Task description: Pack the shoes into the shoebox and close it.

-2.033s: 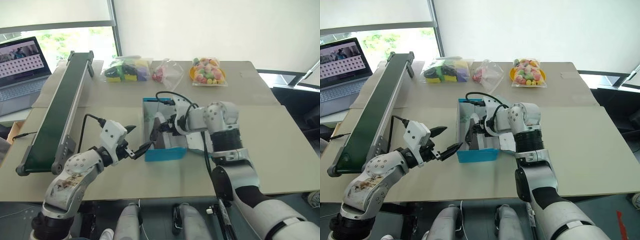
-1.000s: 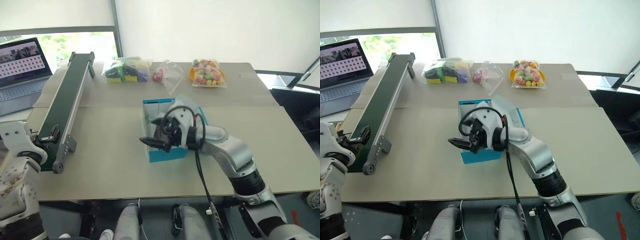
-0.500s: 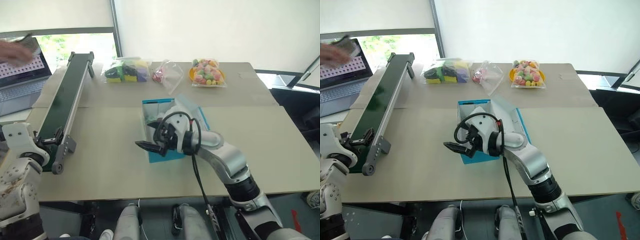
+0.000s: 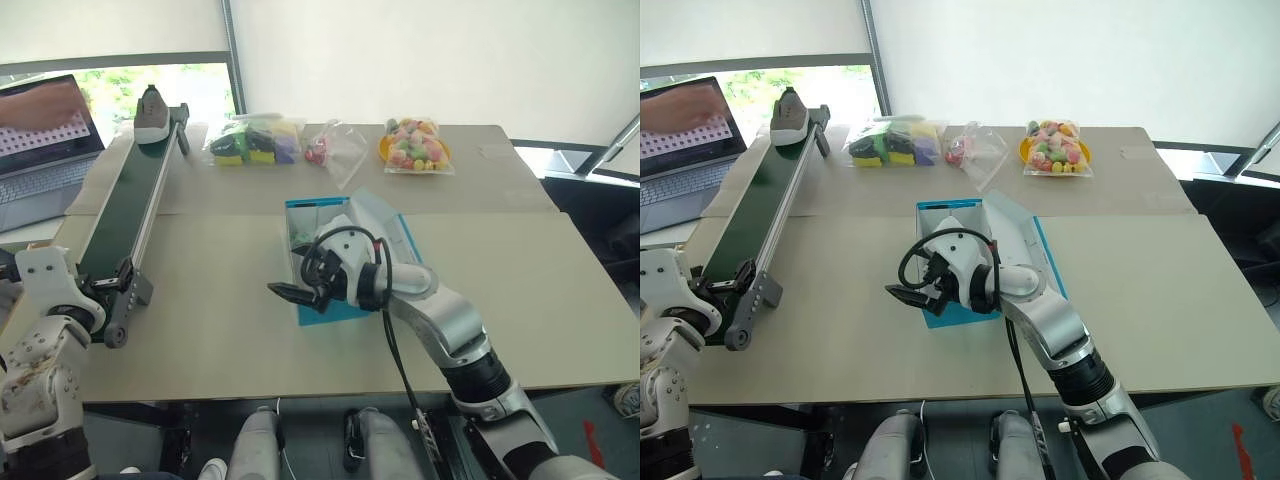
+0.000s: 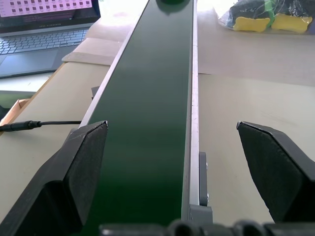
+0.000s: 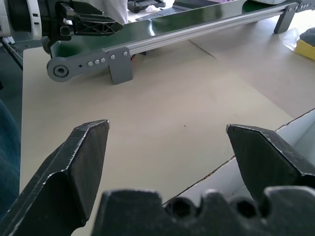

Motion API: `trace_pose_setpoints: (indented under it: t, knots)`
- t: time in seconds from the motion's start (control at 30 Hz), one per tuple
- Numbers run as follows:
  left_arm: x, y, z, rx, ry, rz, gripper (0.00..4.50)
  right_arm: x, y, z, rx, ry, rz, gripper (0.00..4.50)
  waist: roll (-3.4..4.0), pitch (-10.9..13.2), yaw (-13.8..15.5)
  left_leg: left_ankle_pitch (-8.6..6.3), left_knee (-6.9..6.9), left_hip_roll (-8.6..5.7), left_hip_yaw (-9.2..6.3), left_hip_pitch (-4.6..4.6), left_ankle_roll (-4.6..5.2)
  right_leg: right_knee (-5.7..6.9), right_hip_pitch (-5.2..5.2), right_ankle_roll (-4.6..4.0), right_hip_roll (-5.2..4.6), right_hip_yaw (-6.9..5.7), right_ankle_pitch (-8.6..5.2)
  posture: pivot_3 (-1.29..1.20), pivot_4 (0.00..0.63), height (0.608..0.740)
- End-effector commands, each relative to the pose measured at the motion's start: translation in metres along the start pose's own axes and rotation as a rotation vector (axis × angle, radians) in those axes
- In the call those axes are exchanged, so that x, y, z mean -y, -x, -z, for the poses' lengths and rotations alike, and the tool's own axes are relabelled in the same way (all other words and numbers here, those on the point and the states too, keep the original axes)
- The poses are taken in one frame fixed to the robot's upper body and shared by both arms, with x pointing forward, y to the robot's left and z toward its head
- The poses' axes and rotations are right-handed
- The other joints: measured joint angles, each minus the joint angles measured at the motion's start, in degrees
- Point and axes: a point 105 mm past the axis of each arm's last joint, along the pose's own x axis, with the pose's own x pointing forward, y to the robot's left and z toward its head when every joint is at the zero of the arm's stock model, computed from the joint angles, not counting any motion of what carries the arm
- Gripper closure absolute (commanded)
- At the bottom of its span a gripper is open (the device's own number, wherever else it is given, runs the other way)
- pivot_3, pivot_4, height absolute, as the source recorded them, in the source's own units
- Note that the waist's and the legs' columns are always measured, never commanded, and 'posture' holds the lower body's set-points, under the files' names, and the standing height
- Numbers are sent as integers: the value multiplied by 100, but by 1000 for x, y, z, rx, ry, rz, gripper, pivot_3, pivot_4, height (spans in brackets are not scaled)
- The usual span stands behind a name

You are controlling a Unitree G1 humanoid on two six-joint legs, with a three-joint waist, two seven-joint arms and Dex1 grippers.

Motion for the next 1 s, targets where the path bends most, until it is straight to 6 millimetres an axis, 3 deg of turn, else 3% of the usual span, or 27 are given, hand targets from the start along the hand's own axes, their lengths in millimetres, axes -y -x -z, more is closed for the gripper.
trace_pose_setpoints:
  t: [0.03,1.0]
  knots:
    - [-4,1,-9,22,-19,-11,0,3,1,-16,48,39,14,7,0,0,0,0,0,0,0,0,0,0,0,0,0,0,0,0,150,681]
    - [-41,-2,3,-8,109,-136,0,7,1,-18,56,24,46,7,-1,-1,0,0,3,0,-1,0,0,4,0,0,0,-1,0,0,150,681]
